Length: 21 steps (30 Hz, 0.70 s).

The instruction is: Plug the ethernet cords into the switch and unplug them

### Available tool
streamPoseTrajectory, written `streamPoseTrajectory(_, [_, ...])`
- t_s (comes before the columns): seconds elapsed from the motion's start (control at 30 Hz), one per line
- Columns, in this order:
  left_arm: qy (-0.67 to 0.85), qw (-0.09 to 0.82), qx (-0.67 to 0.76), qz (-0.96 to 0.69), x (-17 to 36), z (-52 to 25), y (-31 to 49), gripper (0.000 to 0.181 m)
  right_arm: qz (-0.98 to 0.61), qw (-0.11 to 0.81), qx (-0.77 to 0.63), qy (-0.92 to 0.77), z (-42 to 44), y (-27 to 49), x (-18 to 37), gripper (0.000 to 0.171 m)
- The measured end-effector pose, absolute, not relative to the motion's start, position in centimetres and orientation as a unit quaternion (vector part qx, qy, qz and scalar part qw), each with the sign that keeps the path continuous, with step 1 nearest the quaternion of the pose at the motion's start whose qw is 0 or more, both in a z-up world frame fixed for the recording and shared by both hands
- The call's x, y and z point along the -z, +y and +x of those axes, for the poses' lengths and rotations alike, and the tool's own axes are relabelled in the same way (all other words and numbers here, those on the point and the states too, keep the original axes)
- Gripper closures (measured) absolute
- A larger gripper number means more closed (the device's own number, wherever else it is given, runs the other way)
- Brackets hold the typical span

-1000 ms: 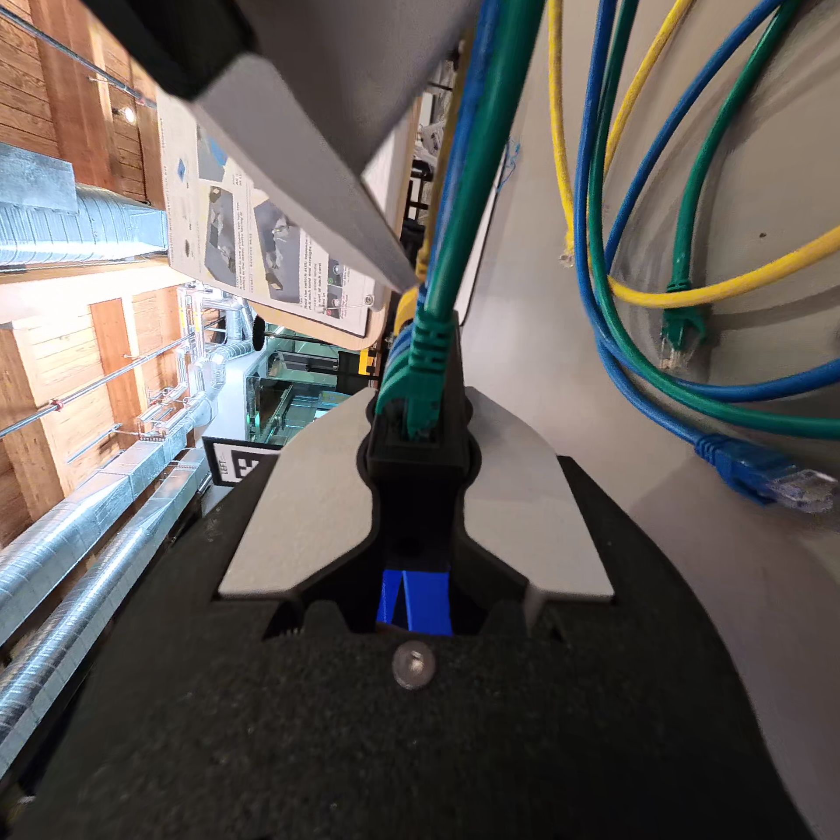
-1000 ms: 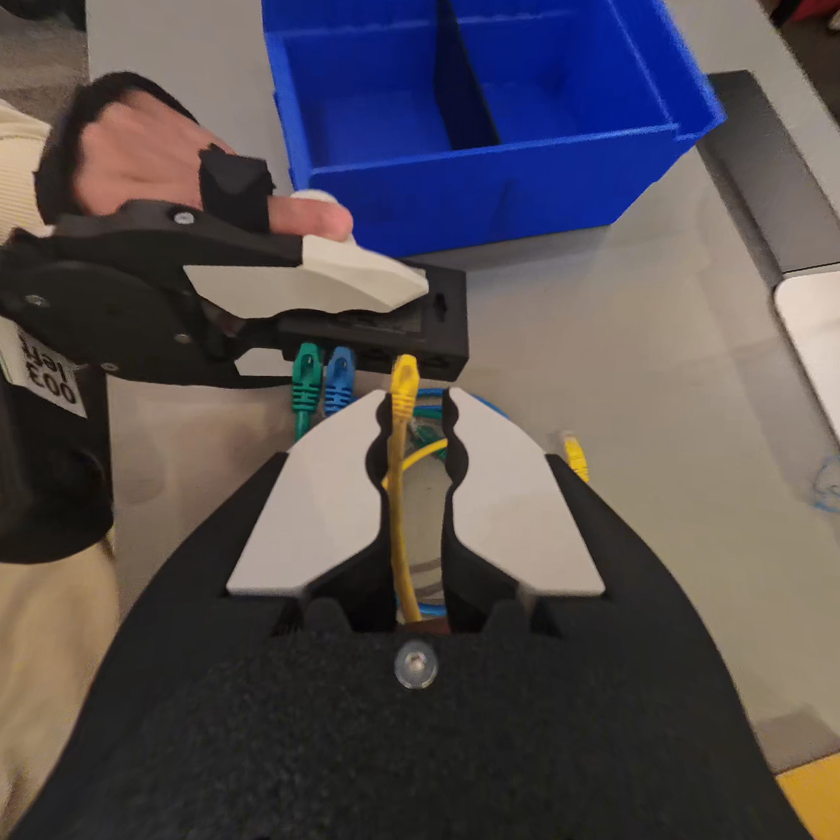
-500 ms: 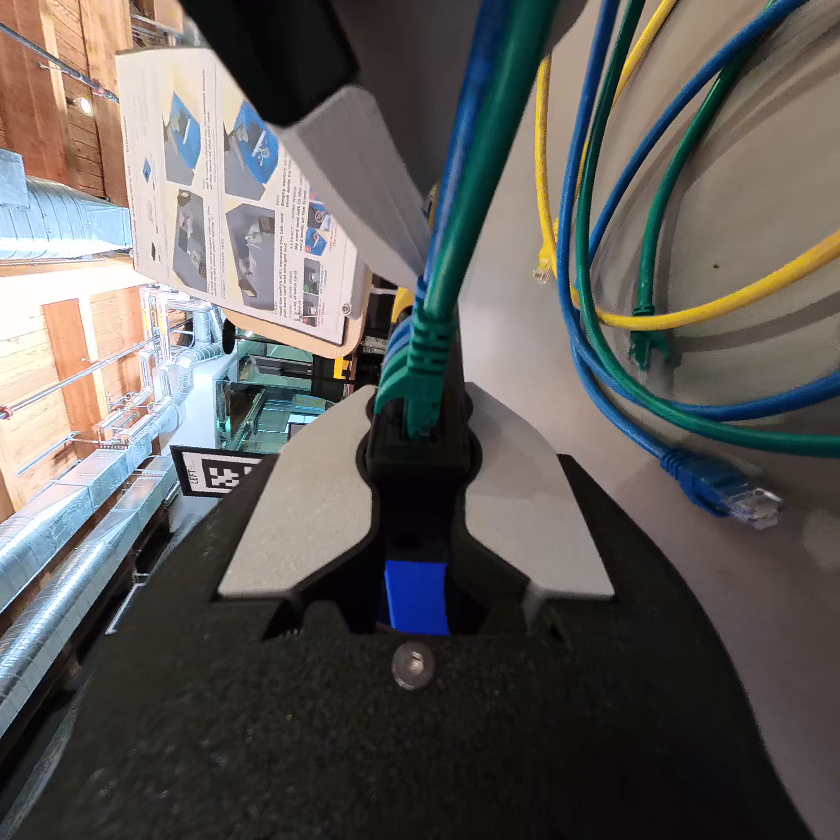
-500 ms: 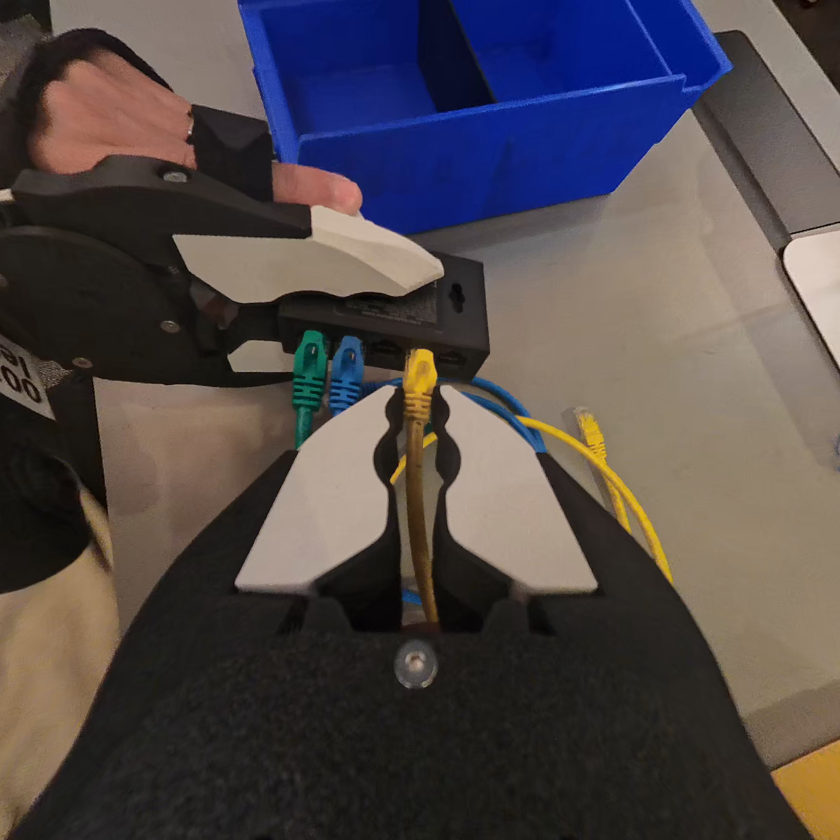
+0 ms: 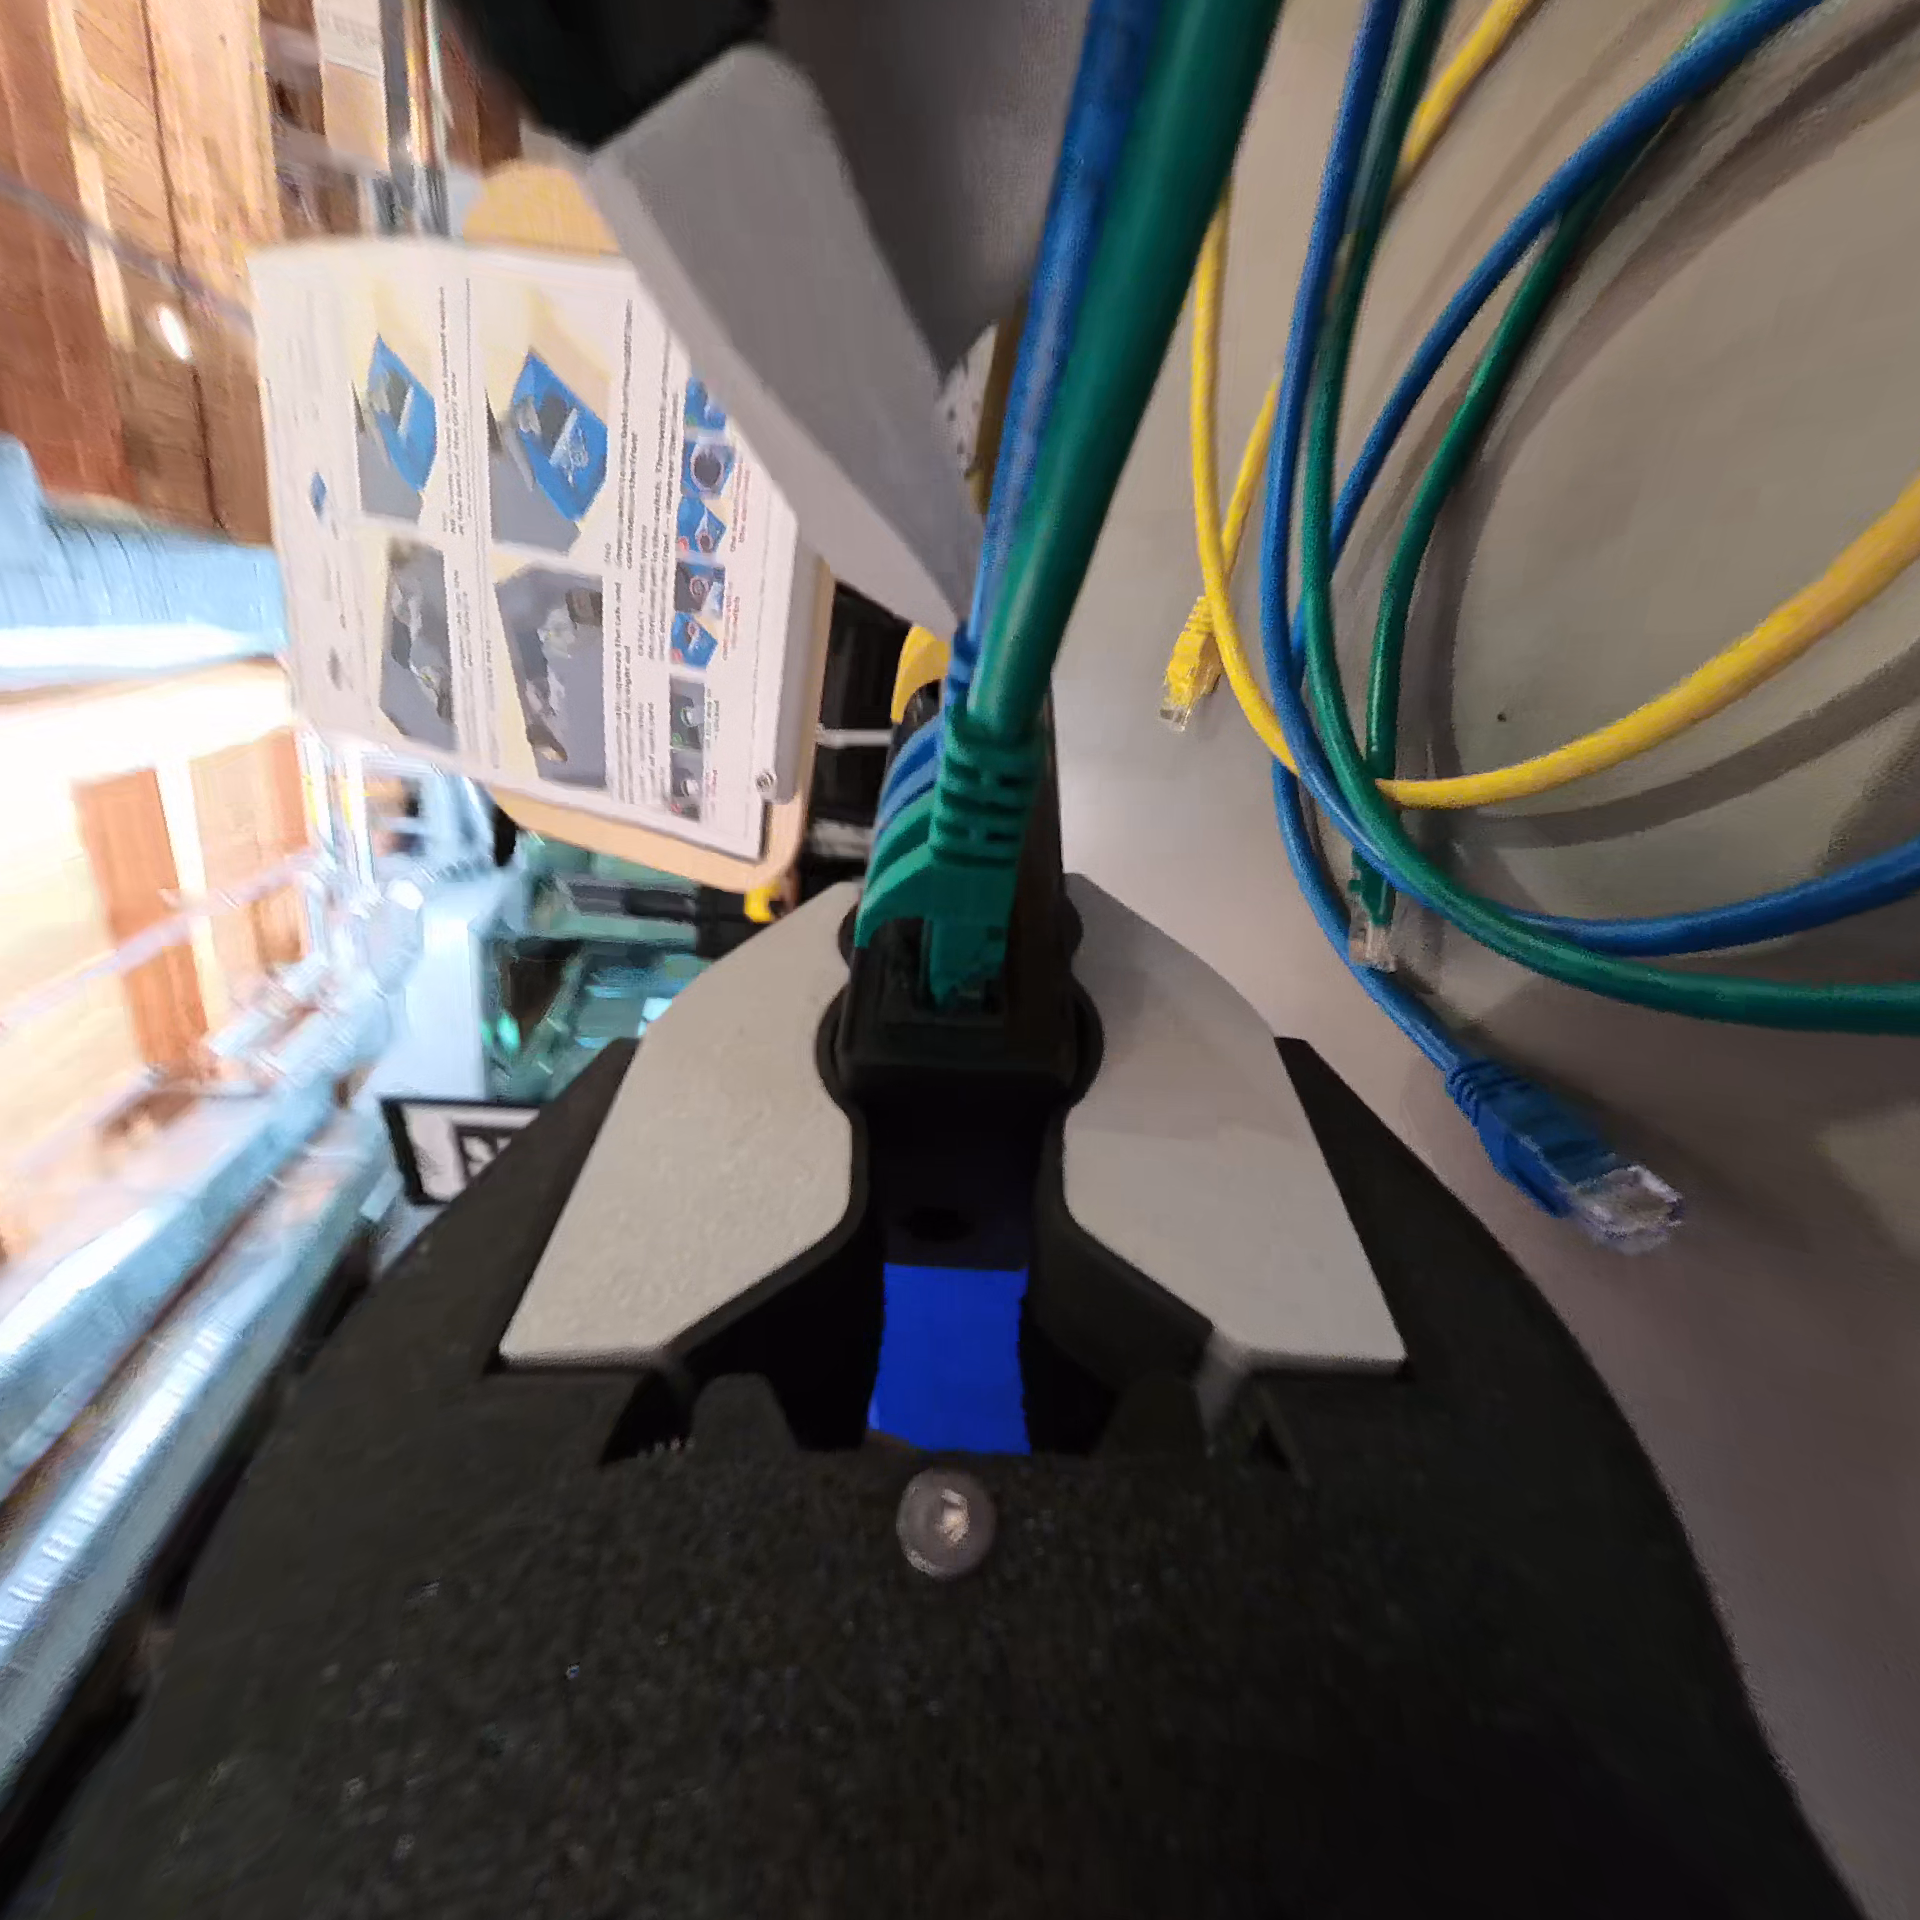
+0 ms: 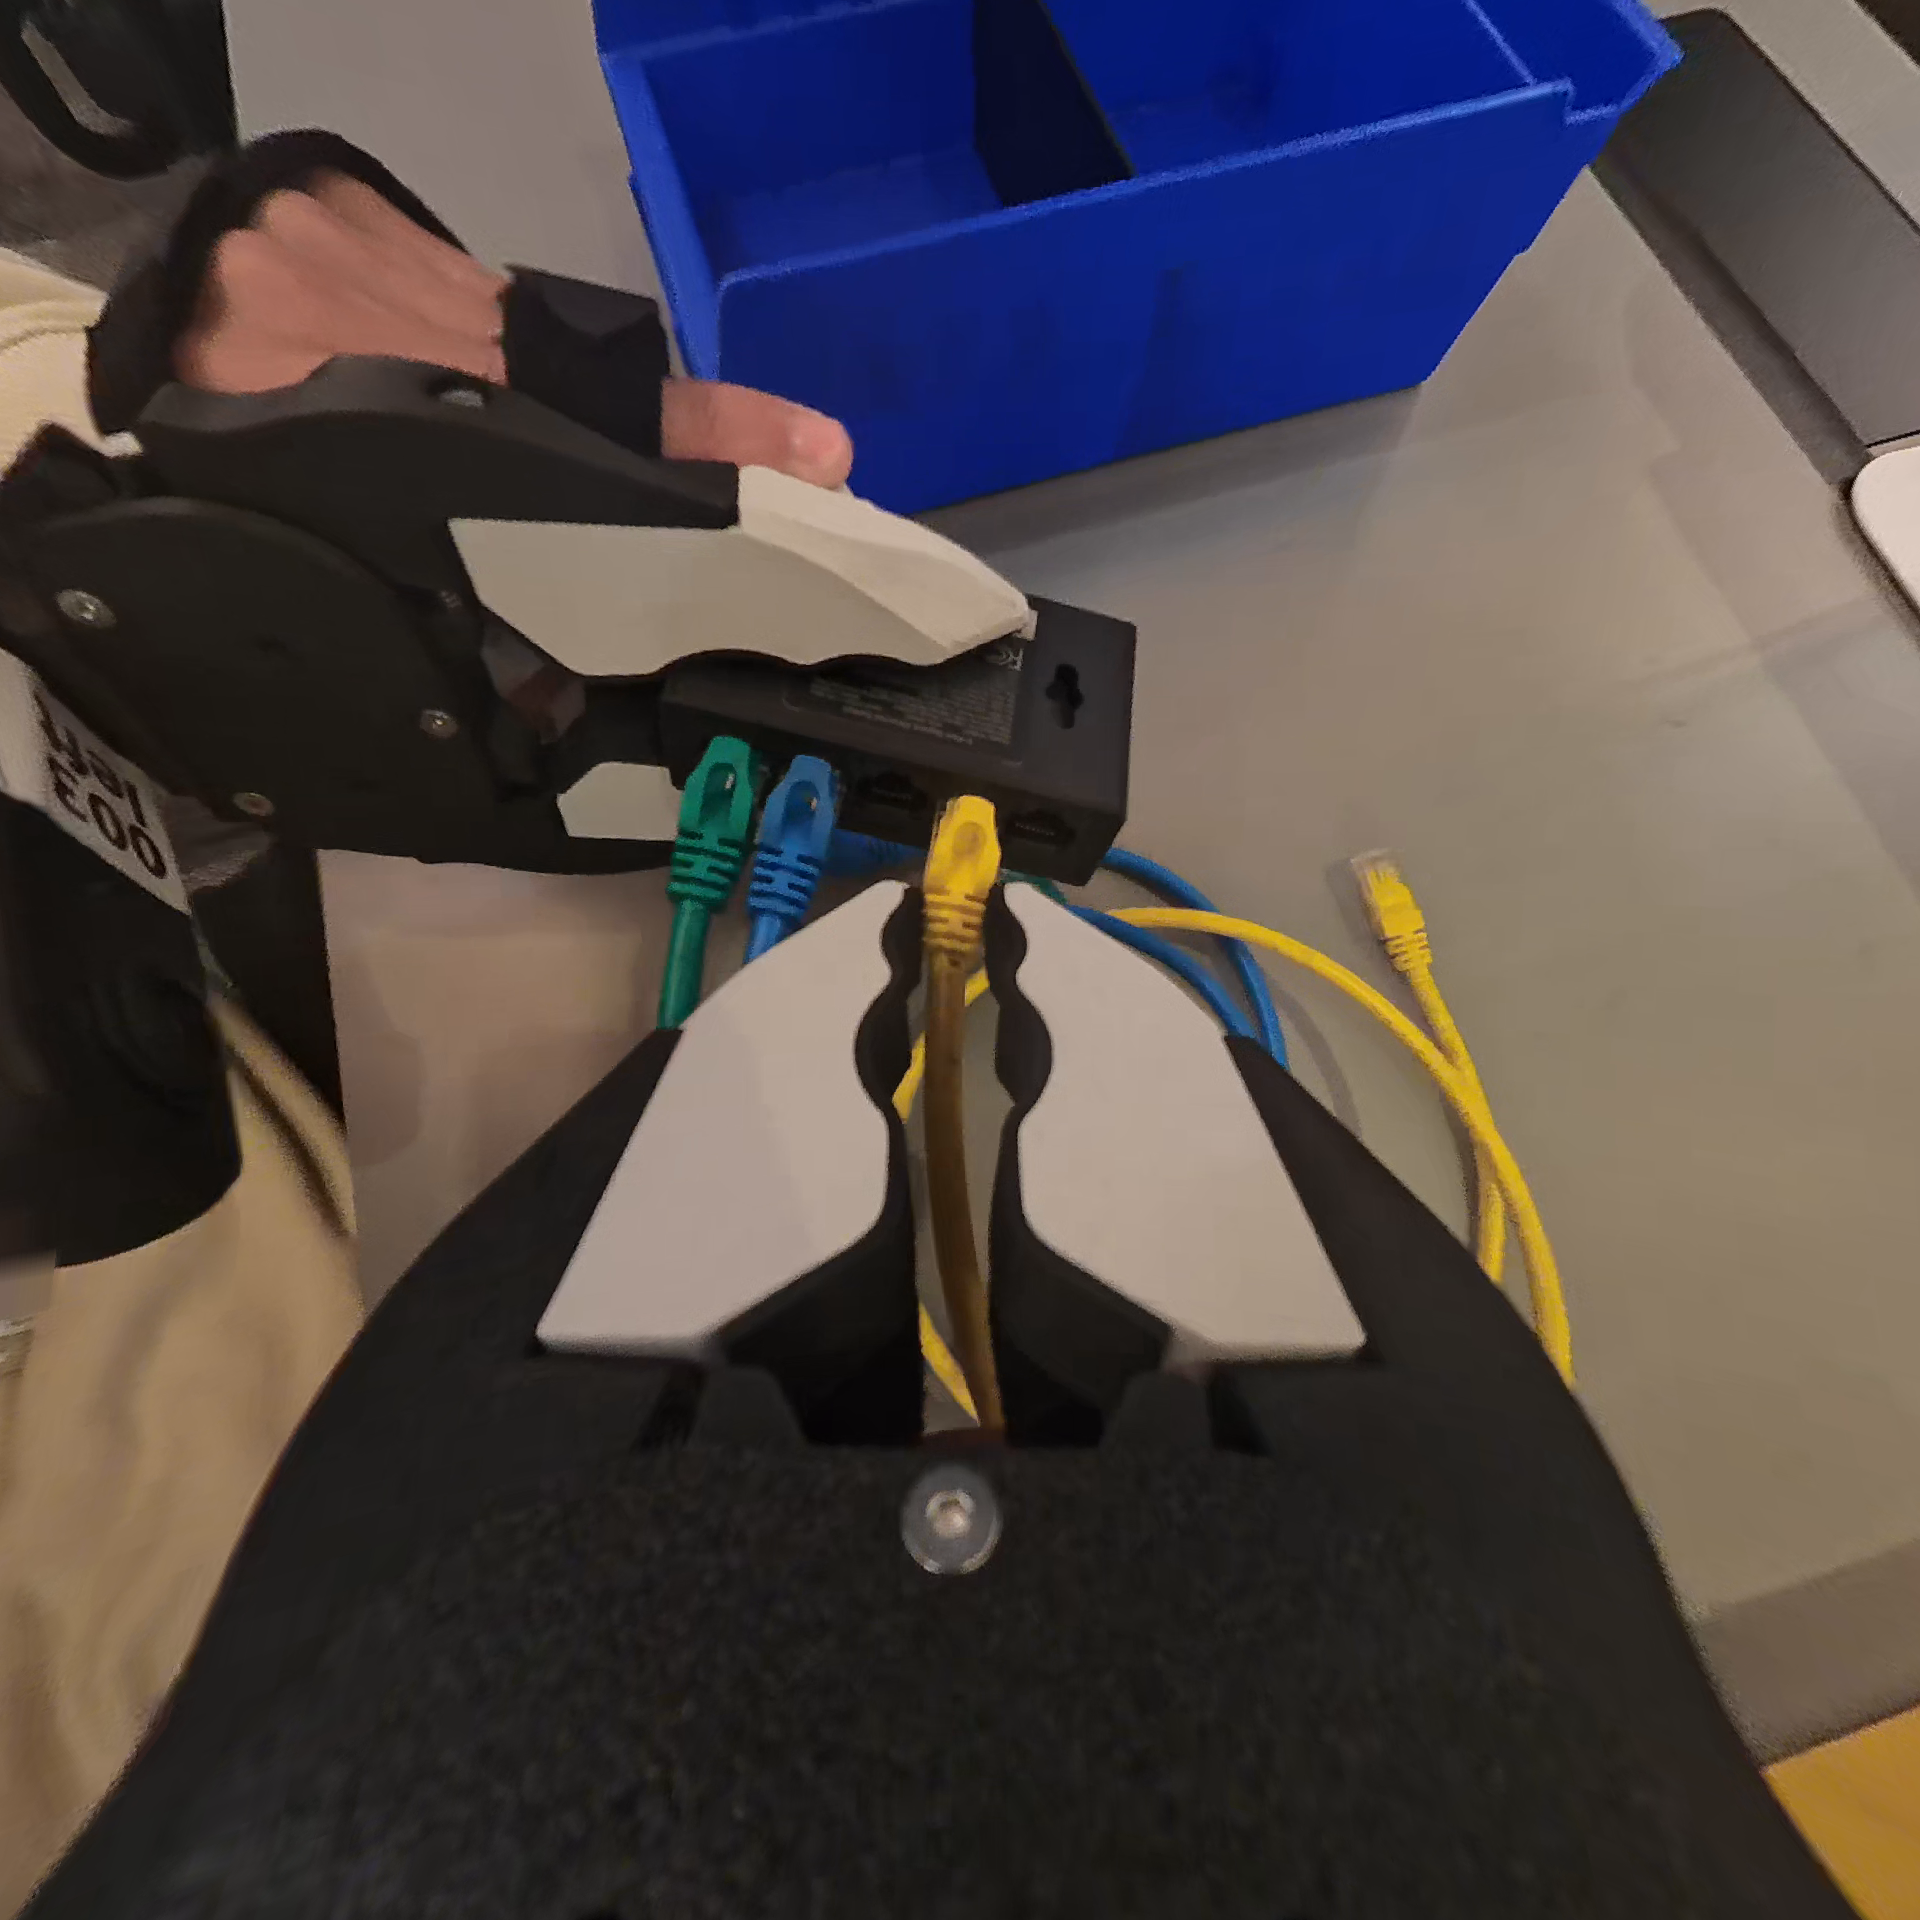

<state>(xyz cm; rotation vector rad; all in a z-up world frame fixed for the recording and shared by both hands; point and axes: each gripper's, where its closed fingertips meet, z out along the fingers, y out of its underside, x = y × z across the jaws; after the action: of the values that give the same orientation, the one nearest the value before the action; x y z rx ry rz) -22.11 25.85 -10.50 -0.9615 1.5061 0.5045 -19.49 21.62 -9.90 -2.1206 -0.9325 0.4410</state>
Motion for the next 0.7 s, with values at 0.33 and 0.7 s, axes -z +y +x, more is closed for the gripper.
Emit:
streamPoseTrajectory(0.33, [0.599,0.665,-0.330,-0.300,8.1,-22.9,26.0,0.151,-0.846,0.172,-0.468,-0.188,-18.5,21.3,8.8,0.123])
streamPoseTrajectory(0.7, [0.593,0.675,-0.331,-0.288,7.6,-23.0,25.3,0.151,-0.790,0.090,-0.587,-0.149,-21.5,21.8,7.8,0.145])
